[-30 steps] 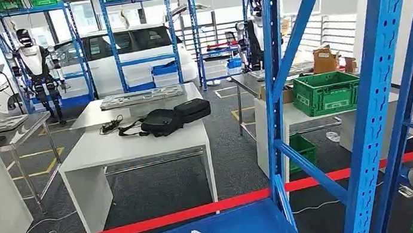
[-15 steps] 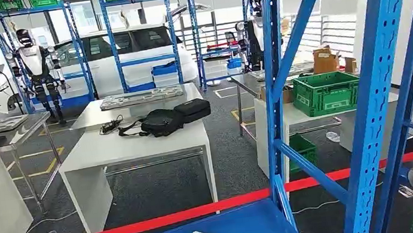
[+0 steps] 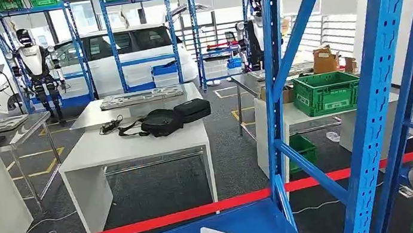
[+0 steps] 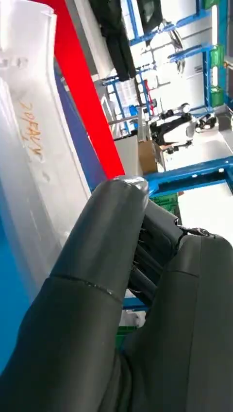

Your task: Take the parts from the cabinet and place them on the table.

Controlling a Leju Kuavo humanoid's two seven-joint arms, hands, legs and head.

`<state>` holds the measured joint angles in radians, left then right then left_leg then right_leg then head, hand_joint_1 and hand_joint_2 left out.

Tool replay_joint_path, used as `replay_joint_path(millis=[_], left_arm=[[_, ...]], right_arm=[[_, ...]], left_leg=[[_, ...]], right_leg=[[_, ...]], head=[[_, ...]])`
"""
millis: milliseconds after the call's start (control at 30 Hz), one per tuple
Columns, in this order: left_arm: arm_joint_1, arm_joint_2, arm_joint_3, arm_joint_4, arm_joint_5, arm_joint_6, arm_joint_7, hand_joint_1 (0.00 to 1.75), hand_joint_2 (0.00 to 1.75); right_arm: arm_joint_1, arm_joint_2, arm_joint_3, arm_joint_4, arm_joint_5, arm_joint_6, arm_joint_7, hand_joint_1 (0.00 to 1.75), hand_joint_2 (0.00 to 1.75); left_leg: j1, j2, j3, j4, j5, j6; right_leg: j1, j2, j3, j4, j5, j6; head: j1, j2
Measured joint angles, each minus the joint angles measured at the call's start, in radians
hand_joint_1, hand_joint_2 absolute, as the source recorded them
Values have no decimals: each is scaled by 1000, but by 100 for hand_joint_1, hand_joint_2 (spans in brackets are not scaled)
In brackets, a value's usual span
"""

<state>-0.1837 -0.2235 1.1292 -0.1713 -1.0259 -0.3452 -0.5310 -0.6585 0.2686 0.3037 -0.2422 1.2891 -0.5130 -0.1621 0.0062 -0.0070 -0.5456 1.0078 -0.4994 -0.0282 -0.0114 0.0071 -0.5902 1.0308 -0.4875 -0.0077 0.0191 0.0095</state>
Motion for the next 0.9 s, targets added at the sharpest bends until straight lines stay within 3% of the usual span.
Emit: replay_joint_path(millis=[633,900], left_arm=[[4,0,0,0,29,-5,1,0,0],[6,0,1,0,32,19,15,0,0]], right_arm=[[-100,-23,-47,-4,-44,-55,-20,175,0],[-159,-24,-75,-17,-95,-86,-75,175,0]], left_leg=[[0,0,0,0,0,0],[0,0,0,0,0,0]], right_leg=[[0,0,0,0,0,1],[0,0,0,0,1,1]], head=[[0,0],[0,0]])
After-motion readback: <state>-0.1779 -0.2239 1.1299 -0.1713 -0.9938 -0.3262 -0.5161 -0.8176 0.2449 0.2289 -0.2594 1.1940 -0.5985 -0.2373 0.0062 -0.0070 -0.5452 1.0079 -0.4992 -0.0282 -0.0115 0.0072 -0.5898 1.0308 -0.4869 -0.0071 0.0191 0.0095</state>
